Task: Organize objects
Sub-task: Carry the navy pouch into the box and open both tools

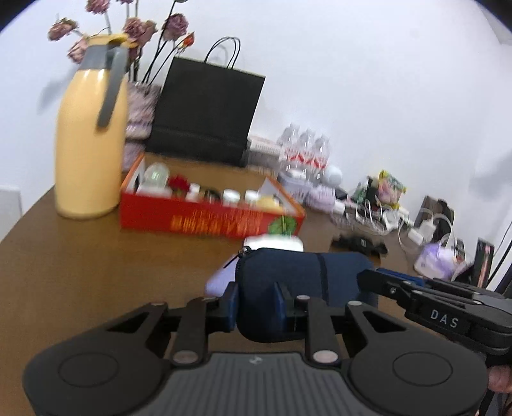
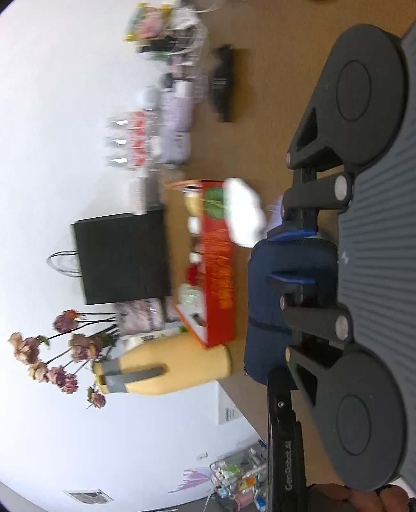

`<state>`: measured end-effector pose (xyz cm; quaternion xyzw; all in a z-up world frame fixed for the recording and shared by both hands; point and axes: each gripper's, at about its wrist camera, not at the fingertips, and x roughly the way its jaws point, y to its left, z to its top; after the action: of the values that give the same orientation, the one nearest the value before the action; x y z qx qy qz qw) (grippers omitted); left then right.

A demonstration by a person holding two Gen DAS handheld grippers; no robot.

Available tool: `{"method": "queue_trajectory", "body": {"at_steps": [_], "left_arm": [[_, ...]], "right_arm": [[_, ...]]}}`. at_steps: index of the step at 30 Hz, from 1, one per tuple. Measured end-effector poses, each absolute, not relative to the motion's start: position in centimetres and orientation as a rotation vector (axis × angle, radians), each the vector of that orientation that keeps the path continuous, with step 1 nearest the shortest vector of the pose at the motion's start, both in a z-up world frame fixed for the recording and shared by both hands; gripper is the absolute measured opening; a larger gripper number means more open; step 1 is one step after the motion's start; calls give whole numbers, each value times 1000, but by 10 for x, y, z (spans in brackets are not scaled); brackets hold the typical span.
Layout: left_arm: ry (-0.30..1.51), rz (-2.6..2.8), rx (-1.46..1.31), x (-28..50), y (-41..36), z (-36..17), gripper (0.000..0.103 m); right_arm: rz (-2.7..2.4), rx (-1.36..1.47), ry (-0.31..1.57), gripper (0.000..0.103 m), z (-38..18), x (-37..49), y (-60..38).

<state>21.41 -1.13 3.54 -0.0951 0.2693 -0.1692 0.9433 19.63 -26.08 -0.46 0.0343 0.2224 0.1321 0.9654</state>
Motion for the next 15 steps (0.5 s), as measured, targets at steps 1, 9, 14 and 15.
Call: {"method": "queue_trajectory", "body": {"at_steps": [1,9,14,15], "left_arm": [[534,-356,-189,231,-12,42,22],[553,-391,-132,403,-24,81,19],[684,-423,-127,527,-35,61,9],[721,-444,-143,546,-38,51,7]], "right_arm": [[263,46,428,22,3,208,-258],[210,-87,372,22,46,372,-240],[163,-48,533,12,25,507,-243],[189,-36,585,8,16,533,-244]]}}
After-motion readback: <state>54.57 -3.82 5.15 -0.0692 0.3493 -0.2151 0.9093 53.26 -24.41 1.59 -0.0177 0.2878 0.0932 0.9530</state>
